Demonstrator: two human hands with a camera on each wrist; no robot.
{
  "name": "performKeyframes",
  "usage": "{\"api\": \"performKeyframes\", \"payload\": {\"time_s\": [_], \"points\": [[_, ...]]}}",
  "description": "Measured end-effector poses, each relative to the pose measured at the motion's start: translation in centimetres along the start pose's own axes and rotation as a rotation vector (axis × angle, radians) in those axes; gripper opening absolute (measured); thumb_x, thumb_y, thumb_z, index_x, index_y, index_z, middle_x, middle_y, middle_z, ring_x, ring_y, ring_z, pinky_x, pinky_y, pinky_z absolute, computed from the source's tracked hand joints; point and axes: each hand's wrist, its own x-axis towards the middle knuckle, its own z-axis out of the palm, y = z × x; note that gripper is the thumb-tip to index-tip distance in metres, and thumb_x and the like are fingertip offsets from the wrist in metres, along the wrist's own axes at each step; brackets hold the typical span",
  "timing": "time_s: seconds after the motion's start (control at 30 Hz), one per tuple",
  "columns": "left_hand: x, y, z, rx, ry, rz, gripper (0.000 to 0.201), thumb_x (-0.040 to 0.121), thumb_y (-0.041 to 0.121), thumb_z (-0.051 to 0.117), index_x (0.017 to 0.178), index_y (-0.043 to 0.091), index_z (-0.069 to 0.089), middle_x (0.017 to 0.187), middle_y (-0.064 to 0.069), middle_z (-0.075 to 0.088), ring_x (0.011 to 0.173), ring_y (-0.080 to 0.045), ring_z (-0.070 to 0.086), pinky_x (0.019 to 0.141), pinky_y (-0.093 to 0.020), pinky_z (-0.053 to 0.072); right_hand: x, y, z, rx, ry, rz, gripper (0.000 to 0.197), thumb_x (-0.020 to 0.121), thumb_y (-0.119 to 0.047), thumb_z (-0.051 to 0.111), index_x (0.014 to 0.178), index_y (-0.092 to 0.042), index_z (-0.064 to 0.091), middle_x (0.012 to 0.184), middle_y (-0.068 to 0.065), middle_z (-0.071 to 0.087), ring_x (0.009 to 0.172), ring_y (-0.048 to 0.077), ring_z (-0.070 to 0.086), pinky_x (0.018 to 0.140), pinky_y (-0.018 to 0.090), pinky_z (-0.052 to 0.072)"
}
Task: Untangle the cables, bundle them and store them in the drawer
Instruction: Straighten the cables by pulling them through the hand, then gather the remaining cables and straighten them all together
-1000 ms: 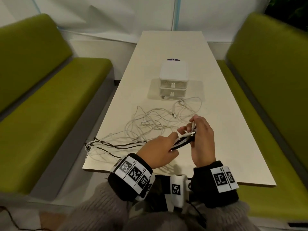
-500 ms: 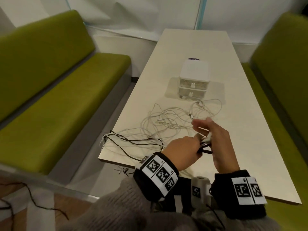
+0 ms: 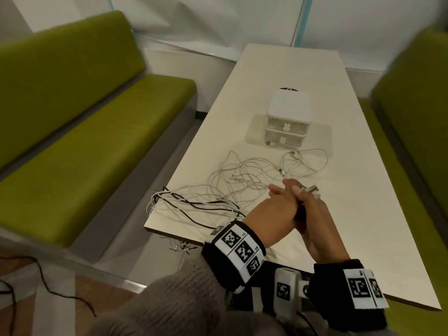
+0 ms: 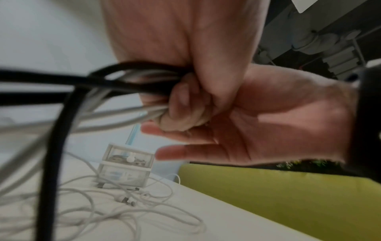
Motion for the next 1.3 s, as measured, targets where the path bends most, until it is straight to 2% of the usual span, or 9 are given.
{"api": "performKeyframes", "payload": {"time_s": [0.2, 0.37, 0.57, 0.67, 0.77, 0.93, 1.1, 1.2, 1.3], "points": [[0.5, -0.7, 1.1, -0.037, 0.057, -0.031, 0.089, 0.093, 0.009, 0.046, 0.141, 0.032, -0.026, 0.087, -0.018, 0.066, 0.062, -0.031, 0.063, 0.061, -0.045, 0.053, 0.6, 0.7, -0.2, -0.140, 0.141, 0.030, 0.044, 0.096, -0.048, 0.042, 0.097, -0.017, 0.072, 0.099, 0.003, 0.075, 0.105, 0.015, 0.067, 0.095, 0.038, 0.050], [0.5, 0.2, -0.1, -0.147, 0.007, -0.054, 0.091, 0.090, 0.002, 0.046, 0.143, 0.023, -0.025, 0.082, -0.013, 0.062, 0.062, -0.025, 0.056, 0.063, -0.036, 0.049, 0.3, 1.3, -0.6, 0.158, -0.052, -0.083, 0.083, 0.058, -0.066, 0.077, 0.119, -0.011, 0.062, 0.121, -0.001, 0.068, 0.115, 0.008, 0.061, 0.086, 0.021, 0.052], [0.1, 0.1, 0.2, -0.143, -0.037, -0.029, 0.093, 0.092, 0.002, 0.044, 0.131, 0.027, -0.037, 0.063, -0.013, 0.053, 0.055, -0.029, 0.053, 0.056, -0.037, 0.045, 0.3, 1.7, 0.7, 0.011, 0.208, -0.239, 0.035, 0.084, -0.051, 0.053, 0.092, -0.023, 0.073, 0.103, -0.001, 0.074, 0.108, 0.011, 0.065, 0.093, 0.025, 0.050], [-0.4, -1.2, 0.4, -0.090, -0.016, 0.001, 0.097, 0.094, 0.017, 0.049, 0.131, 0.033, -0.039, 0.074, -0.014, 0.061, 0.057, -0.027, 0.056, 0.059, -0.038, 0.049, 0.7, 1.4, 0.6, 0.151, 0.390, -0.211, 0.037, 0.098, -0.034, 0.047, 0.077, -0.009, 0.064, 0.085, 0.006, 0.076, 0.097, 0.020, 0.070, 0.090, 0.030, 0.053], [-1.3, -2.9, 0.5, -0.062, -0.033, -0.003, 0.087, 0.095, 0.027, 0.050, 0.145, 0.029, -0.021, 0.080, -0.004, 0.059, 0.074, -0.025, 0.058, 0.079, -0.037, 0.046, 1.1, 0.5, -0.7, 0.448, 0.477, -0.178, 0.038, 0.099, -0.034, 0.048, 0.067, -0.014, 0.046, 0.056, -0.001, 0.061, 0.074, 0.022, 0.072, 0.088, 0.035, 0.054], [-1.4, -4.7, 0.2, 0.205, -0.202, 0.062, 0.034, 0.099, 0.023, 0.041, 0.133, 0.019, 0.040, 0.123, 0.000, 0.055, 0.115, -0.019, 0.048, 0.104, -0.041, 0.028, 0.8, 0.1, -0.5, 0.702, 0.501, -0.083, 0.041, 0.096, -0.040, 0.050, 0.063, -0.020, 0.037, 0.049, -0.008, 0.025, 0.041, 0.008, 0.024, 0.041, 0.018, 0.032], [-1.3, -7.3, -2.9, 0.091, -0.280, 0.088, 0.038, 0.098, 0.028, 0.044, 0.134, 0.020, 0.043, 0.129, 0.001, 0.052, 0.119, -0.016, 0.044, 0.102, -0.033, 0.032, 1.1, 0.1, -0.5, 0.688, 0.383, -0.214, 0.032, 0.095, -0.008, 0.045, 0.066, -0.020, 0.037, 0.054, -0.007, 0.028, 0.048, 0.009, 0.026, 0.048, 0.020, 0.033], [-0.4, -8.9, -7.9, -0.049, -0.010, 0.053, 0.027, 0.097, 0.022, 0.048, 0.122, 0.017, 0.056, 0.121, 0.002, 0.060, 0.108, -0.009, 0.053, 0.089, -0.015, 0.038, 1.2, 0.2, -0.6, 0.634, 0.290, -0.244, 0.033, 0.091, 0.010, 0.038, 0.077, -0.019, 0.045, 0.061, -0.007, 0.038, 0.054, 0.008, 0.035, 0.057, 0.020, 0.036], [1.6, -10.7, -13.0, 0.243, -0.034, -0.121, 0.018, 0.096, 0.026, 0.049, 0.105, 0.019, 0.063, 0.109, 0.003, 0.064, 0.100, -0.015, 0.058, 0.085, -0.025, 0.043, 1.4, 0.4, -0.9, 0.601, 0.268, -0.205, 0.038, 0.091, 0.015, 0.033, 0.091, -0.019, 0.051, 0.064, -0.009, 0.044, 0.057, 0.006, 0.039, 0.059, 0.018, 0.036]]}}
